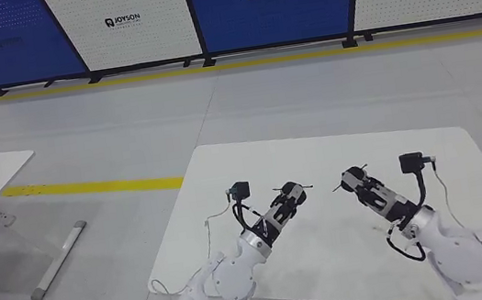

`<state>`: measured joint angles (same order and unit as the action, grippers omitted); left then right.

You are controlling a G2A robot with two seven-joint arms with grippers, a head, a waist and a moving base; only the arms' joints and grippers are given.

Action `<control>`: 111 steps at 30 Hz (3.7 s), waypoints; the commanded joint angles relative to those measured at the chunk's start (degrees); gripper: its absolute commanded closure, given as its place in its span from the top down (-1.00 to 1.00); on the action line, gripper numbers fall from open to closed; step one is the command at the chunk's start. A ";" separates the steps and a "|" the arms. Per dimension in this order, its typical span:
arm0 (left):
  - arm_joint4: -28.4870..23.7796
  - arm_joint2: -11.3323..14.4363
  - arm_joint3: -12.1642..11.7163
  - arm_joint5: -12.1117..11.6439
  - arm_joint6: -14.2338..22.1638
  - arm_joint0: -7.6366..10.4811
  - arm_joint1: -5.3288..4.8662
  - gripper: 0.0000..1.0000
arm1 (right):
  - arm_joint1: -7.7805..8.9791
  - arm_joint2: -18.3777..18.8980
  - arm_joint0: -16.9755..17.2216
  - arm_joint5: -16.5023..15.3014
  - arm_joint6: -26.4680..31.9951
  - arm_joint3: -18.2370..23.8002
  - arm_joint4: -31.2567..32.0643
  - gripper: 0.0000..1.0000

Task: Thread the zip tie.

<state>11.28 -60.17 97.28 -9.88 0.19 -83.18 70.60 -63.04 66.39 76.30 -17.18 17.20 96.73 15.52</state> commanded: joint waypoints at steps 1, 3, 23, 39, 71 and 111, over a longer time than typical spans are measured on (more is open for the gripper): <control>0.00 0.00 0.00 0.00 0.00 0.00 0.00 -1.00 | -0.53 -1.16 -0.07 0.52 -4.33 0.20 0.17 -1.00; 0.00 0.00 0.00 0.00 0.00 0.00 0.00 -1.00 | -1.11 -2.76 -0.16 1.79 -9.92 0.06 4.37 -1.00; -0.02 0.11 -0.09 0.27 0.12 0.01 0.03 -1.00 | -2.44 -6.63 -0.83 6.00 -13.05 -0.71 9.45 -1.00; 4.46 1.42 -0.69 2.63 -0.55 0.39 0.18 -1.00 | -2.82 -7.27 -1.11 6.23 -13.17 -1.30 9.03 -1.00; -4.16 -1.13 -1.24 -0.20 2.86 0.24 0.09 -1.00 | -3.56 -8.58 0.57 8.93 -17.31 0.06 13.51 -1.00; -4.16 -1.13 -1.24 -0.20 2.86 0.24 0.09 -1.00 | -5.79 -8.48 -0.01 6.08 -18.46 -2.70 15.39 -1.00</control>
<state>7.11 -61.30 96.04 -10.07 3.05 -82.94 70.69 -68.83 57.80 76.17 -11.14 -1.46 93.89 30.58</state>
